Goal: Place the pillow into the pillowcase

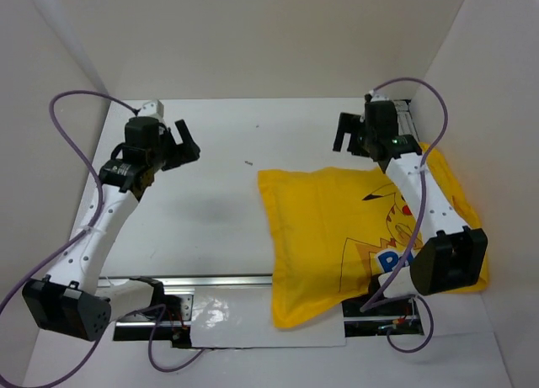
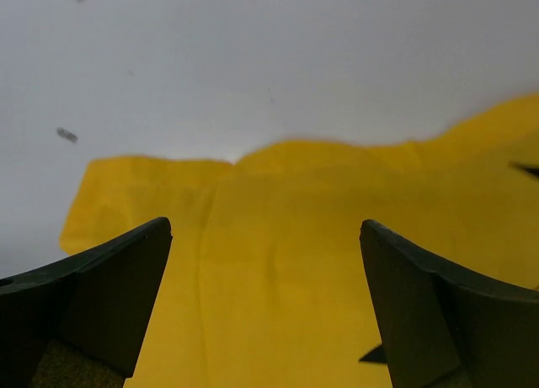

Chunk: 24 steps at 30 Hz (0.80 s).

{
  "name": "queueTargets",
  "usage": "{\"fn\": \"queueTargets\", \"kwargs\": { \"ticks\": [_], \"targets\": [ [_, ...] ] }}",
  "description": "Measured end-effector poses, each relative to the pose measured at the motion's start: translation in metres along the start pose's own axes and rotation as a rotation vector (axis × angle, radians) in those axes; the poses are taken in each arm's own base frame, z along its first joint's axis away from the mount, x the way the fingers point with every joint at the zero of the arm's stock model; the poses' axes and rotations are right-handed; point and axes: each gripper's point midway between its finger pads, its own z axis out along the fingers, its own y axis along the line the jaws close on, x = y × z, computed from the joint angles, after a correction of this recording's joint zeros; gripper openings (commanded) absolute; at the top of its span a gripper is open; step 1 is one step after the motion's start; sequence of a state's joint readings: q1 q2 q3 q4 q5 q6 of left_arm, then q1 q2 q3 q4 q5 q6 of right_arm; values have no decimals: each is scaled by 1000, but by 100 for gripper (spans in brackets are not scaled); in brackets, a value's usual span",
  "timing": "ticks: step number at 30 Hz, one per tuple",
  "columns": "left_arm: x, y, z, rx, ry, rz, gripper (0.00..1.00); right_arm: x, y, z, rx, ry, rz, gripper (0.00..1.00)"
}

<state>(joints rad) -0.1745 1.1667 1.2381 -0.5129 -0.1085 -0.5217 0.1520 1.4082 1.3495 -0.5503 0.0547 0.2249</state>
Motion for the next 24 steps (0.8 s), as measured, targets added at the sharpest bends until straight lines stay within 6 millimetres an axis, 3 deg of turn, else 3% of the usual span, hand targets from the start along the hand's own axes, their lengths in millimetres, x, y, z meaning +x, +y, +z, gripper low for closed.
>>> {"fn": "queueTargets", "kwargs": {
  "ticks": [4,6,11,14,16,18,21,24],
  "targets": [
    [59,13,6,-25,144,0,100,93,-17,-11,110,227,55,100],
    [71,16,3,-35,171,-8,100,133,-15,-23,125,324,58,100],
    [70,12,-9,-23,149,-32,100,219,21,-46,52,524,-37,100],
    [66,10,-14,-16,131,-49,100,256,53,-36,9,589,-178,100],
    [64,11,-17,-18,122,-52,100,272,79,-29,-29,604,-262,100],
    [62,13,-24,-25,107,-57,100,274,113,-20,-87,588,-309,100],
    [57,17,-35,-39,79,-76,100,263,178,3,-216,521,-297,100],
    [52,20,-49,-49,51,-84,100,238,244,34,-341,406,-222,100]
  ]
}}
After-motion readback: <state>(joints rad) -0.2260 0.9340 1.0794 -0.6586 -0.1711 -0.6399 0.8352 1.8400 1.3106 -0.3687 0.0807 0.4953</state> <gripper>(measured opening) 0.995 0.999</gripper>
